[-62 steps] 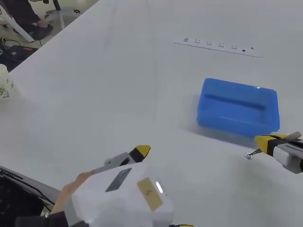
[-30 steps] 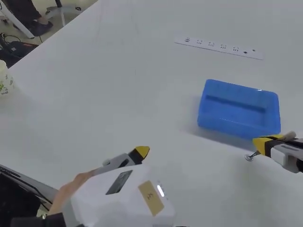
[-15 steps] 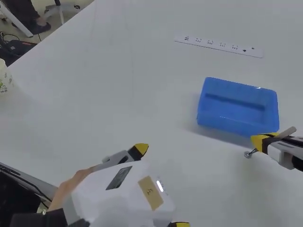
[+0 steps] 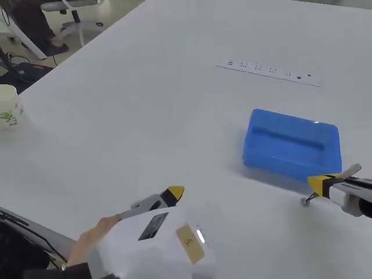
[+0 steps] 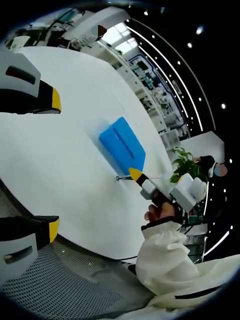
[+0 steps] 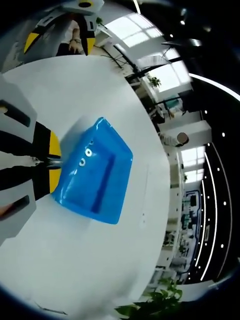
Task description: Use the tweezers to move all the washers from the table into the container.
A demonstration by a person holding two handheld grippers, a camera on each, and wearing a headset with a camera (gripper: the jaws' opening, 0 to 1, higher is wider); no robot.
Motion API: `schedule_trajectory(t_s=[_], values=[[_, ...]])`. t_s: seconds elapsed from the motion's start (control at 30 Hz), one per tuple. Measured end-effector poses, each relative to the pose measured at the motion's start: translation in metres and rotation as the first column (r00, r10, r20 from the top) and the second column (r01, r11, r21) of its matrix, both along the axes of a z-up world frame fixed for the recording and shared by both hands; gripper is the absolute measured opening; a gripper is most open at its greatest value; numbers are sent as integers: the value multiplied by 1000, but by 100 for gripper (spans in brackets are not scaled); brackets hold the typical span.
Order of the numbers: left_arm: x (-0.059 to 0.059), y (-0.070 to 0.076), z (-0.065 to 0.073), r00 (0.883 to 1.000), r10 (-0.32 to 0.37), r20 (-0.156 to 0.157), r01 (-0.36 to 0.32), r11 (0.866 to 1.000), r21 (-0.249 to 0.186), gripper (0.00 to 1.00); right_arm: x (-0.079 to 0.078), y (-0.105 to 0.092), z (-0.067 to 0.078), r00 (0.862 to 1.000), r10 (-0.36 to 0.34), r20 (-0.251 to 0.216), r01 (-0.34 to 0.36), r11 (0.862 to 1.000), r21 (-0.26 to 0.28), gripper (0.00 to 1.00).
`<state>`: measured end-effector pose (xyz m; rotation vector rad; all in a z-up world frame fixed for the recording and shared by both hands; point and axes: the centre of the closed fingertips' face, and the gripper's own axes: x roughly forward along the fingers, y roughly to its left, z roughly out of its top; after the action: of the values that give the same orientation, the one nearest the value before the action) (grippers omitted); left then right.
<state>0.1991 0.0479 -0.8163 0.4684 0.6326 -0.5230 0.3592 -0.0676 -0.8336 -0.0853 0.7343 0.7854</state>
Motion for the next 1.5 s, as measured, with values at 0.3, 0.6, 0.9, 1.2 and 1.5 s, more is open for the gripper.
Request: schedule_trajectory(t_s=[0.3,0.6,0.9,1.2,1.5], values=[[1,2,1,1000,7,7,-7,1000,7,86,-5,1,24,999,24,36,-24,1000,4,1],[3,6,1,1000,29,11,-29,999,16,85,-6,0,45,997,25,69,-27,999,20,1],[2,5,1,1000,15,11,-15,1000,25,85,-4,-3,62,994,34,100,-36,999,15,1],[1,6,0,1000,14,11,-15,999,41,85,-3,-4,79,992,28,127,-32,999,28,1],[2,8,1,1000,18,25,-19,998,61,85,1,-4,92,986,32,162,-37,999,25,1]])
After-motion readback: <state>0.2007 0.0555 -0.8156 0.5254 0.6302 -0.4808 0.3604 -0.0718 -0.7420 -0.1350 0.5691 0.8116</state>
